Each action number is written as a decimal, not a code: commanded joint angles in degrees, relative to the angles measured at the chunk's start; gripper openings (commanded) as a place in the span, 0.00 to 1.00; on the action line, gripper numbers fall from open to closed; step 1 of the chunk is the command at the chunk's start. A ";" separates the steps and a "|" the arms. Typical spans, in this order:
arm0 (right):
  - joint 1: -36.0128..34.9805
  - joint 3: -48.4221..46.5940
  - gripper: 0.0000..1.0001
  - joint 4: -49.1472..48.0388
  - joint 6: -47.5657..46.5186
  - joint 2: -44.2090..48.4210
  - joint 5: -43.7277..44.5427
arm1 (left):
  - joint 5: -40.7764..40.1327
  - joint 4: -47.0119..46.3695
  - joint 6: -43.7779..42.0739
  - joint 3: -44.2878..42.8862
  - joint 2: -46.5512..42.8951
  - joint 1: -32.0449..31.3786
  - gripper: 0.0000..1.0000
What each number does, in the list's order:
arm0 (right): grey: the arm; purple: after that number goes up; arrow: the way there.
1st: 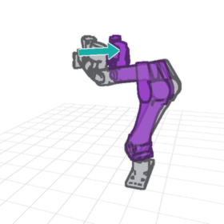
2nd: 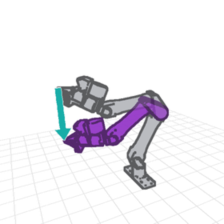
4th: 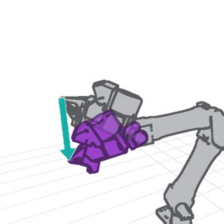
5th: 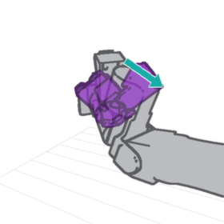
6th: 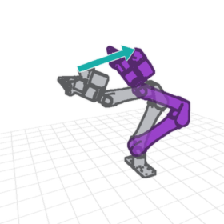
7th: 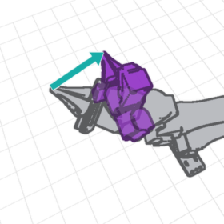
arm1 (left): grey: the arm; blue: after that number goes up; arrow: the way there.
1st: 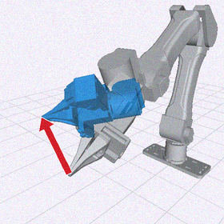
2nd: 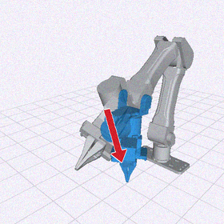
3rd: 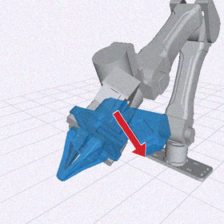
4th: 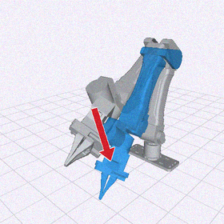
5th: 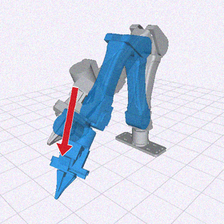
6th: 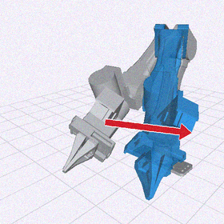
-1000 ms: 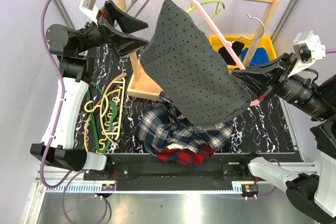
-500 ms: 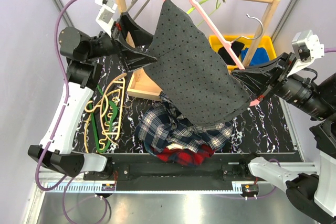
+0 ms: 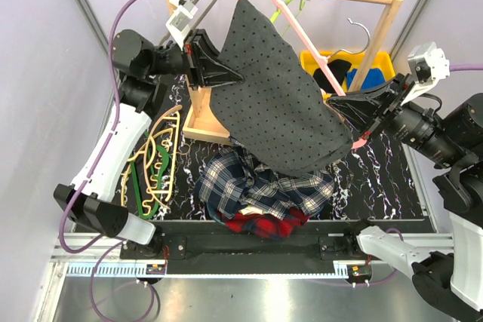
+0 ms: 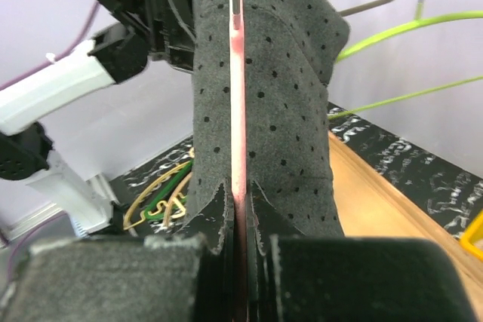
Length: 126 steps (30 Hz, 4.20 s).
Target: Remove the skirt from the hanger
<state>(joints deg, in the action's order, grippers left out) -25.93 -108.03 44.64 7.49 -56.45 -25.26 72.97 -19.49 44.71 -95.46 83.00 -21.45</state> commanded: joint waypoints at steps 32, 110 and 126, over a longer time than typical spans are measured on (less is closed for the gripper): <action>-0.17 25.67 0.00 -12.03 -7.84 17.77 46.80 | -0.37 9.62 -0.22 -36.55 4.36 9.52 0.00; -23.64 6.79 0.00 -28.73 -3.00 -36.44 -2.86 | -58.91 42.78 -57.28 5.45 -29.74 24.97 0.99; -25.92 2.56 0.00 -62.27 21.04 -65.35 -13.15 | -51.44 40.14 -51.39 9.85 -23.77 25.41 0.99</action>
<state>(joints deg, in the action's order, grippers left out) -51.44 -102.54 0.14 17.15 -118.39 -34.98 18.24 23.55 -6.76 -85.12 59.94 3.57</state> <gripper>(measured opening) 0.039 0.985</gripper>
